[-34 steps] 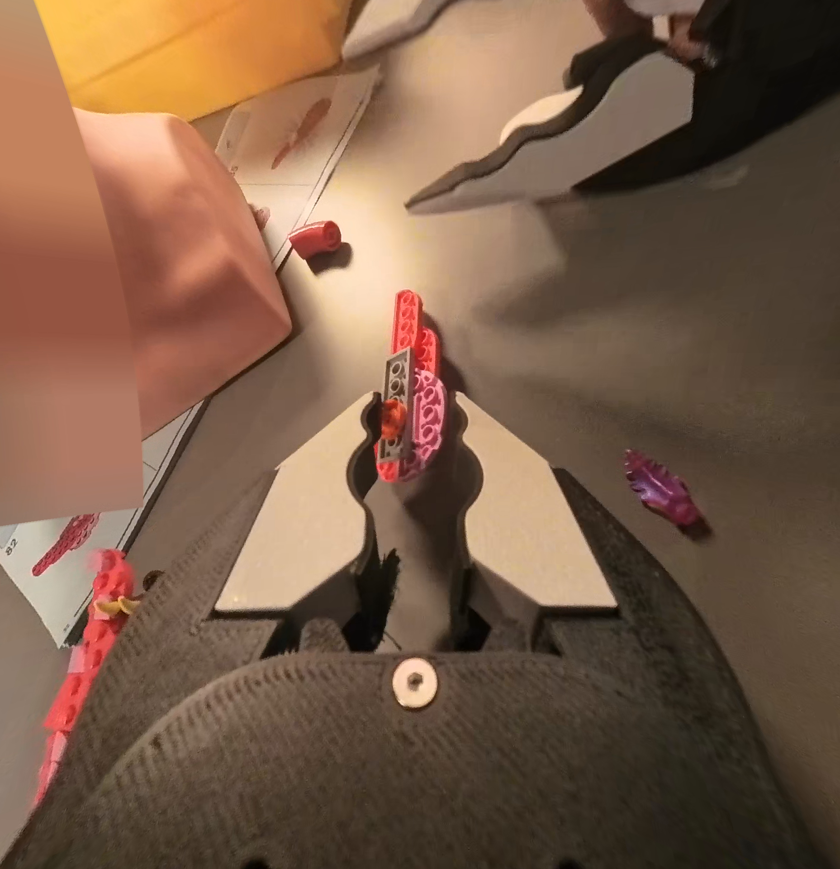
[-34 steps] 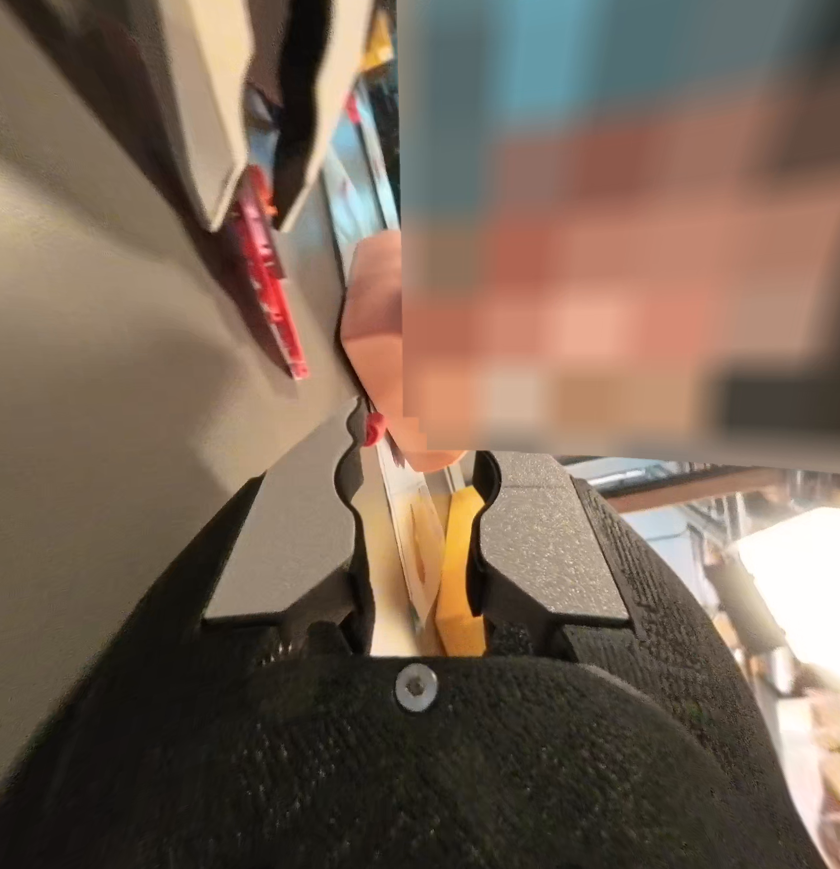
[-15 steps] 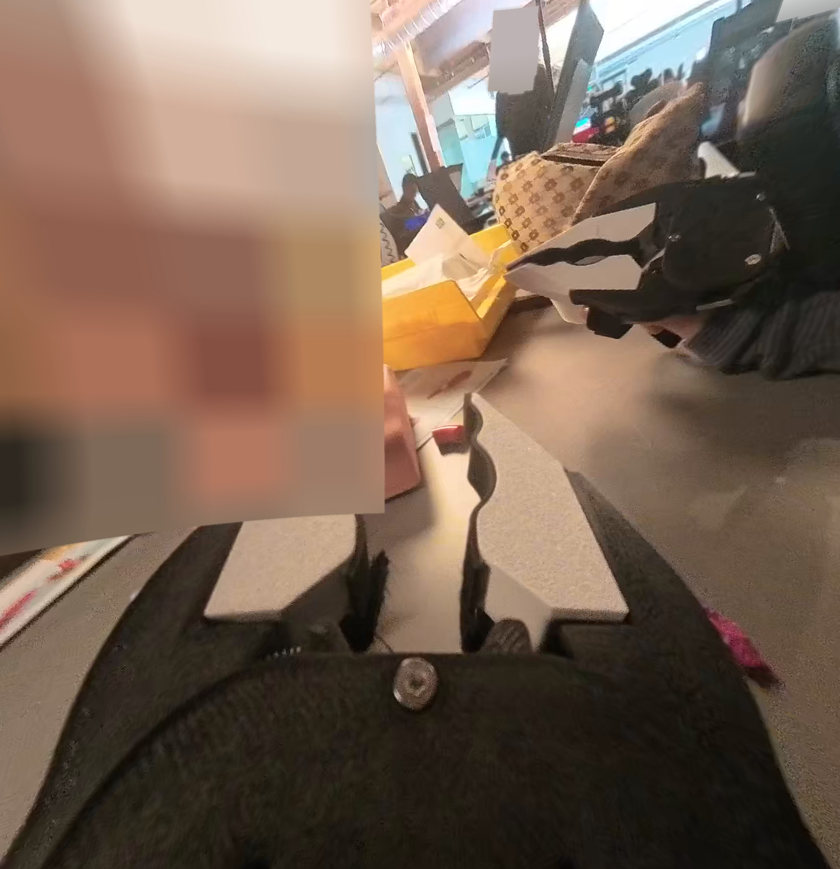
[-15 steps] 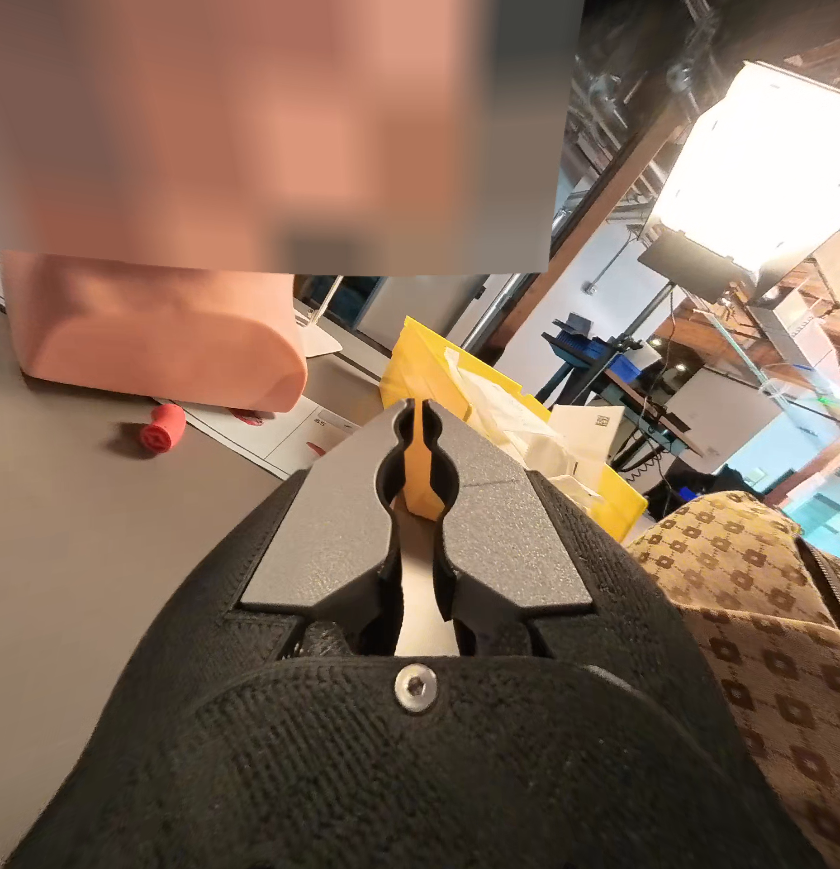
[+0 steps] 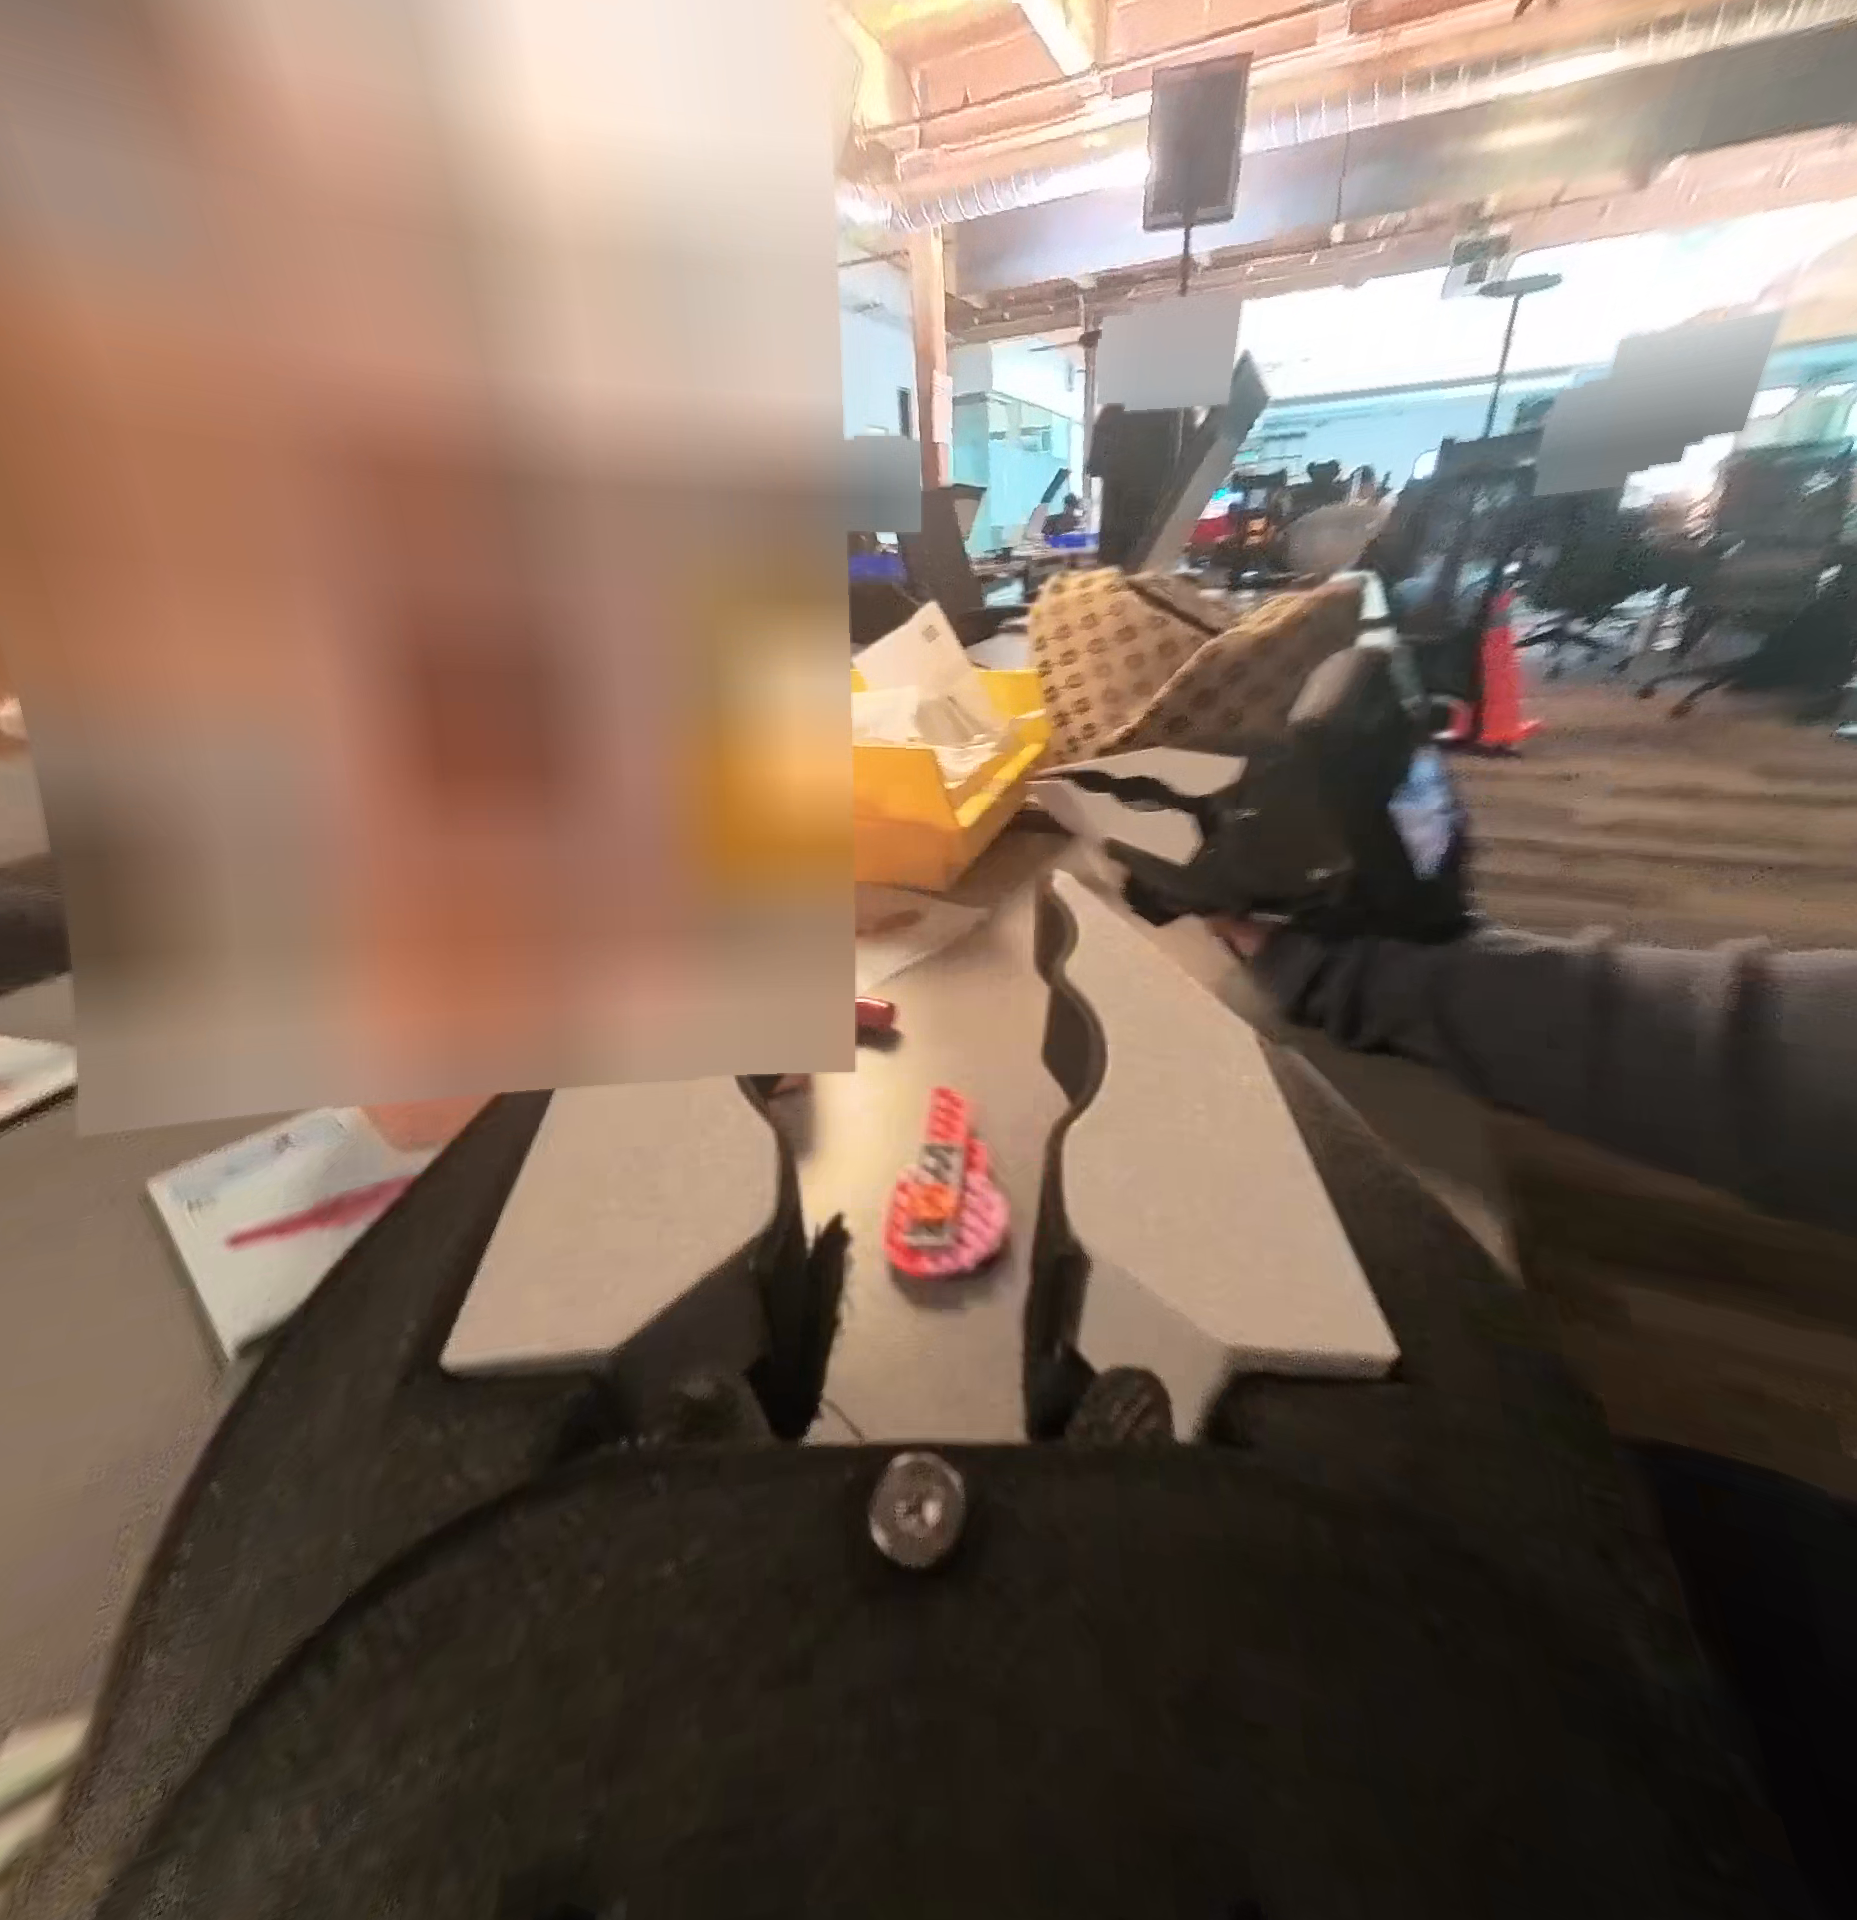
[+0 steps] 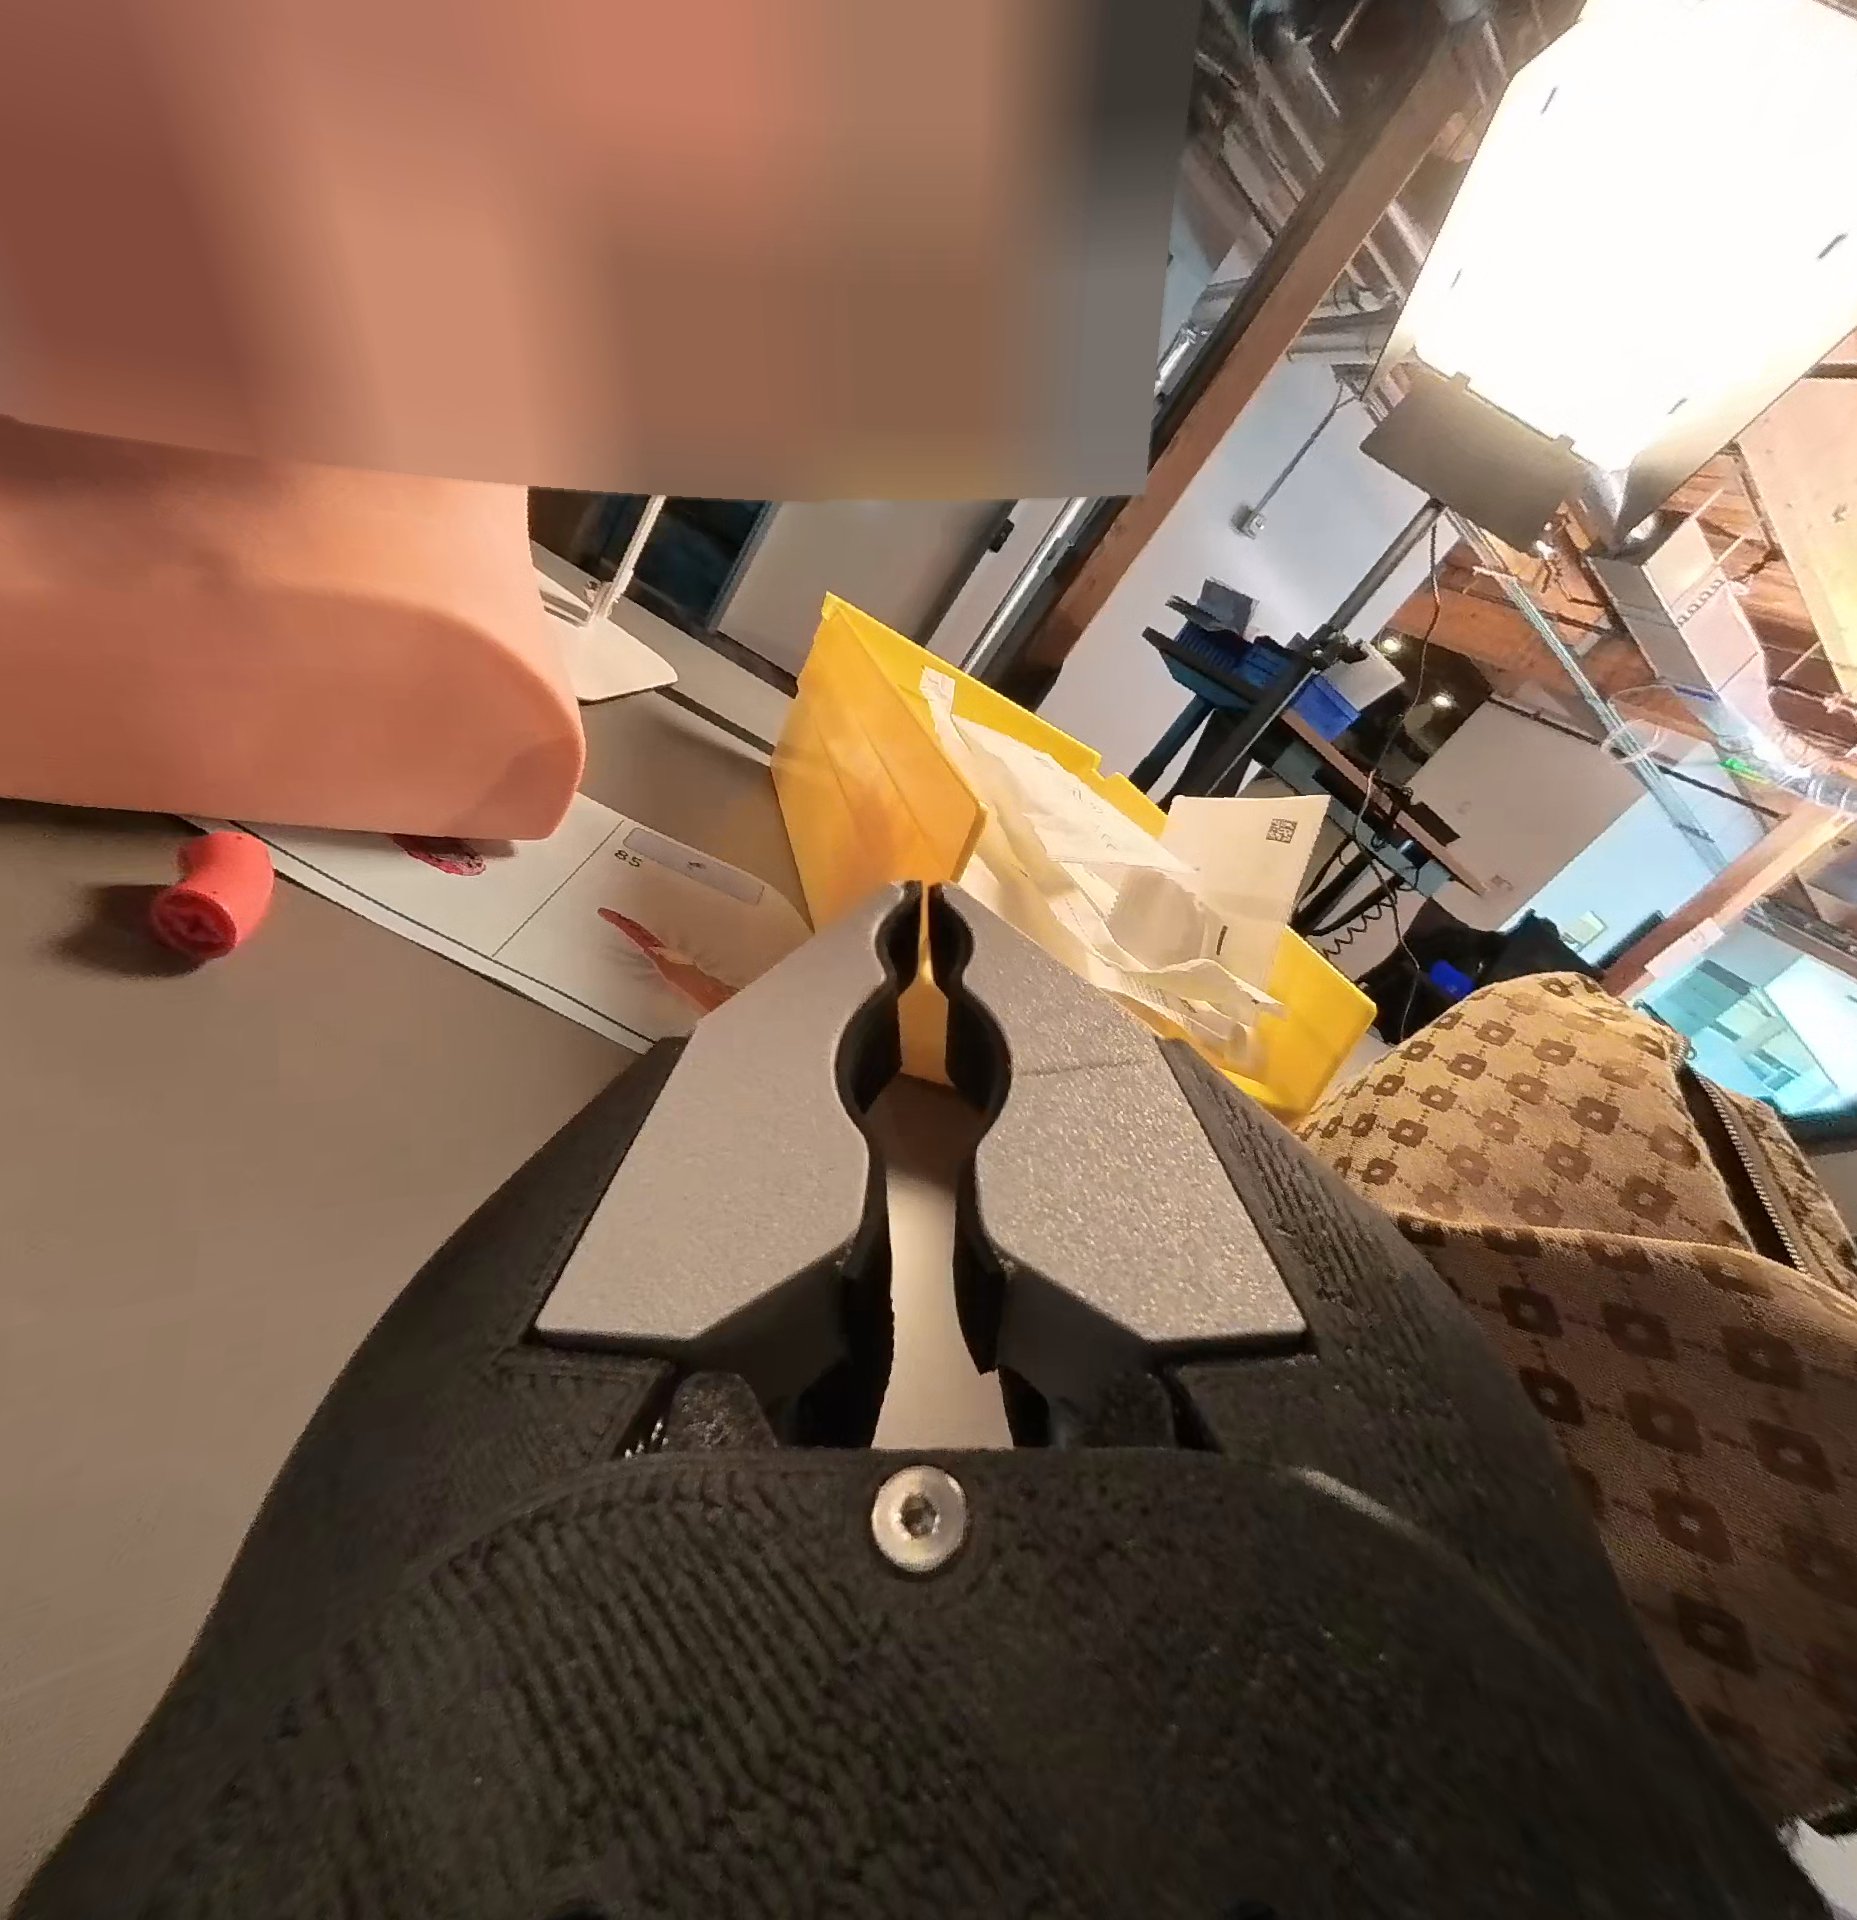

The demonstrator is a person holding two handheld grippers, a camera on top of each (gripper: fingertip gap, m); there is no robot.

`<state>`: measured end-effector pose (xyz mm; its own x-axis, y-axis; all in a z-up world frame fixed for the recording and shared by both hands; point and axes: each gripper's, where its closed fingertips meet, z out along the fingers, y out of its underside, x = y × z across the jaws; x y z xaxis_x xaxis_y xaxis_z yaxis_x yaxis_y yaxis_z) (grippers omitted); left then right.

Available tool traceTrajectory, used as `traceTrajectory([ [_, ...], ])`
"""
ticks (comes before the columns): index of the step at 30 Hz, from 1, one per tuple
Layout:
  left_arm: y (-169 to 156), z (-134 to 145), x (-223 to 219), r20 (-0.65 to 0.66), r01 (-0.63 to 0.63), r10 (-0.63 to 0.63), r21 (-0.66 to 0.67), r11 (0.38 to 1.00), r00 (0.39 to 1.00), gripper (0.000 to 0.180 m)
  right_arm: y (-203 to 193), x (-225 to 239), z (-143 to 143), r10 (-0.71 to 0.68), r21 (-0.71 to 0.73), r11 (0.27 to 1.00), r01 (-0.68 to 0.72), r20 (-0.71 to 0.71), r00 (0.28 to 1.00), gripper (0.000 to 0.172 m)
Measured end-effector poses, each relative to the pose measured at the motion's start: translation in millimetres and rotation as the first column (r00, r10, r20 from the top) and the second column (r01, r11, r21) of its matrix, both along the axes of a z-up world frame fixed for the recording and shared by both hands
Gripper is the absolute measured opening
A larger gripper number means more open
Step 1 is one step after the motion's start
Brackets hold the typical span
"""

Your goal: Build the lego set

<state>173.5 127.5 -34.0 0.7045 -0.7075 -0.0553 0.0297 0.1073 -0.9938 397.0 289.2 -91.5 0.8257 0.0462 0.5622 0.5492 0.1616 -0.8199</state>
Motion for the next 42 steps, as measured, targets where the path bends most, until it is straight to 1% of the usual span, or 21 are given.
traceTrajectory([
  [1,-17.4,6.0,-10.2,0.017,0.018,-0.017,-0.026,1.0,1.0,0.044,0.0,0.5,0.1,-0.003,0.0,1.0,0.003,-0.001,1.0,0.0],
  [3,-54.3,24.4,-39.2,0.073,0.03,-0.027,-0.042,0.999,0.997,0.045,0.1,0.7,0.1,-0.008,0.001,1.0,0.008,0.002,1.0,0.0],
  [6,-103.8,55.5,-99.9,0.174,-0.028,0.031,-0.022,0.999,0.984,0.044,-0.3,1.5,1.7,-0.021,0.012,1.0,0.02,0.01,1.0,0.0],
  [8,-129.3,68.7,-150.9,0.23,-0.139,0.14,-0.02,0.99,0.963,0.043,-0.6,2.8,2.6,-0.032,0.018,0.999,0.032,0.01,0.999,0.0],
  [9,-139.6,71.6,-181.6,0.243,-0.224,0.23,-0.053,0.973,0.942,0.042,-0.7,3.5,2.9,-0.037,0.019,0.999,0.037,0.009,0.999,0.0],
  [10,-149.3,72.8,-217.6,0.237,-0.327,0.346,-0.114,0.938,0.908,0.041,-0.6,4.2,2.8,-0.042,0.017,0.999,0.042,0.007,0.999,0.0],
  [11,-161.4,73.0,-258.5,0.216,-0.44,0.472,-0.181,0.879,0.854,0.041,-0.3,5.0,2.3,-0.048,0.013,0.999,0.048,0.005,0.999,0.0],
  [13,-193.2,68.8,-340.1,0.141,-0.639,0.696,-0.303,0.707,0.704,0.04,1.3,6.5,0.4,-0.062,-0.001,0.998,0.062,0.004,0.998,0.0],
  [15,-222.9,60.8,-396.6,0.031,-0.756,0.82,-0.369,0.541,0.572,0.04,2.9,5.6,-1.1,-0.064,-0.009,0.998,0.064,0.008,0.998,0.0],
  [16,-231.6,54.2,-411.3,-0.046,-0.783,0.839,-0.39,0.484,0.542,0.04,3.3,4.8,-1.6,-0.063,-0.011,0.998,0.063,0.012,0.998,0.0],
  [18,-237.1,34.5,-426.6,-0.239,-0.822,0.822,-0.404,0.401,0.518,0.018,4.1,3.7,-2.4,-0.068,-0.013,0.998,0.068,0.023,0.997,0.0],
  [19,-235.1,23.7,-430.0,-0.328,-0.83,0.789,-0.413,0.374,0.519,0.012,4.4,3.6,-3.0,-0.073,-0.015,0.997,0.073,0.029,0.997,0.0],
  [20,-232.8,10.2,-430.9,-0.413,-0.826,0.738,-0.442,0.35,0.533,0.011,5.0,4.0,-3.6,-0.079,-0.018,0.997,0.08,0.033,0.996,0.0],
  [22,-230.0,-20.9,-426.2,-0.548,-0.787,0.582,-0.533,0.31,0.601,0.013,6.1,5.0,-4.6,-0.093,-0.024,0.995,0.094,0.037,0.995,0.0],
  [24,-229.4,-47.8,-424.9,-0.631,-0.757,0.426,-0.597,0.266,0.648,0.014,7.0,5.4,-4.6,-0.104,-0.024,0.994,0.105,0.039,0.994,0.0],
  [26,-228.0,-68.4,-427.8,-0.679,-0.744,0.307,-0.63,0.223,0.667,0.018,5.0,4.6,0.5,-0.109,0.004,0.994,0.109,0.036,0.993,0.0],
  [31,-223.2,-101.6,-421.3,-0.677,-0.681,0.096,-0.706,0.192,0.729,0.01,2.3,5.9,4.2,-0.131,0.027,0.991,0.129,0.046,0.99,0.0],
  [33,-219.7,-109.4,-416.8,-0.658,-0.653,0.05,-0.731,0.199,0.751,0.01,3.8,6.6,2.0,-0.139,0.016,0.99,0.138,0.055,0.989,0.0],
  [36,-202.1,-112.0,-411.5,-0.641,-0.627,0.044,-0.731,0.269,0.766,0.012,3.7,7.8,3.0,-0.161,0.026,0.987,0.16,0.076,0.984,0.0],
  [38,-184.0,-109.7,-407.2,-0.636,-0.617,0.066,-0.711,0.337,0.769,0.014,3.0,8.9,4.9,-0.182,0.04,0.983,0.179,0.09,0.979,0.0],
  [42,-159.1,-110.4,-403.0,-0.652,-0.611,0.081,-0.651,0.451,0.754,0.017,5.2,7.9,1.1,-0.19,0.026,0.982,0.188,0.12,0.974,0.0],
])
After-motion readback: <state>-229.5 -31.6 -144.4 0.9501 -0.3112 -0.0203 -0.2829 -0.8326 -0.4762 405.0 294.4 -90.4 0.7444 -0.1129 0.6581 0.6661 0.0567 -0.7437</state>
